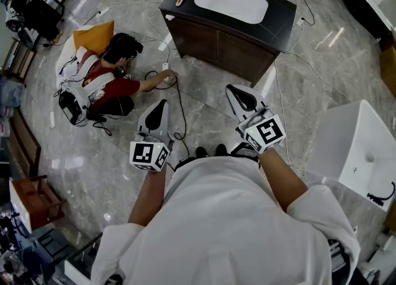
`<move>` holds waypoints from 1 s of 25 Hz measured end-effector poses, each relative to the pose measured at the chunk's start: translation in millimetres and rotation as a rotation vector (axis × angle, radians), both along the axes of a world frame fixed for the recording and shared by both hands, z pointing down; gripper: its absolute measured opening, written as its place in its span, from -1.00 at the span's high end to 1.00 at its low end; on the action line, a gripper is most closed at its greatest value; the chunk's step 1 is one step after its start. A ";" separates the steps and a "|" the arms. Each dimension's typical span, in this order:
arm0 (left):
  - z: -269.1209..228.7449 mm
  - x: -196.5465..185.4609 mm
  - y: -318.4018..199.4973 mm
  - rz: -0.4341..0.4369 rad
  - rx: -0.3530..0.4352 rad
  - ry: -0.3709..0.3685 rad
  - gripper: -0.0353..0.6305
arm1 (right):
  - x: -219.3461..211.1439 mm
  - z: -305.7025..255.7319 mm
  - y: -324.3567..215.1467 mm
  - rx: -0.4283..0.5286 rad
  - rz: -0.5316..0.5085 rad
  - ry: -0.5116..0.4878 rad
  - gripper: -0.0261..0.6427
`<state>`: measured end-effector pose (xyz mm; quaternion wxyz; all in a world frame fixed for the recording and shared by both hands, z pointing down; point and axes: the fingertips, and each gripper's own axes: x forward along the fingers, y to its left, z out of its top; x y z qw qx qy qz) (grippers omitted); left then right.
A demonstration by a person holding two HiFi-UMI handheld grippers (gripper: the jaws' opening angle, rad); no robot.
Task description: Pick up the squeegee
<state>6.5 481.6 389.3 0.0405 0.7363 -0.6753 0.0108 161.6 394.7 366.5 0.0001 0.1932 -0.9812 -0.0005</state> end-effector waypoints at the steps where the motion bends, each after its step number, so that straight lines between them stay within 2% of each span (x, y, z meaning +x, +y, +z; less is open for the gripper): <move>1: -0.6 3.8 -0.4 0.001 -0.001 0.001 0.84 | 3.8 -0.7 -0.3 0.000 -0.004 -0.003 0.88; 13: 9.6 36.5 -7.5 -0.005 -0.022 0.033 0.84 | 45.7 14.5 -13.1 -0.056 -0.038 -0.054 0.88; 20: 17.8 29.3 -7.4 -0.026 -0.046 0.044 0.84 | 62.8 32.2 -34.6 -0.120 0.019 -0.064 0.88; 25: 22.8 15.7 -21.2 -0.042 -0.048 0.064 0.84 | 56.5 43.8 -56.5 -0.152 0.045 -0.062 0.88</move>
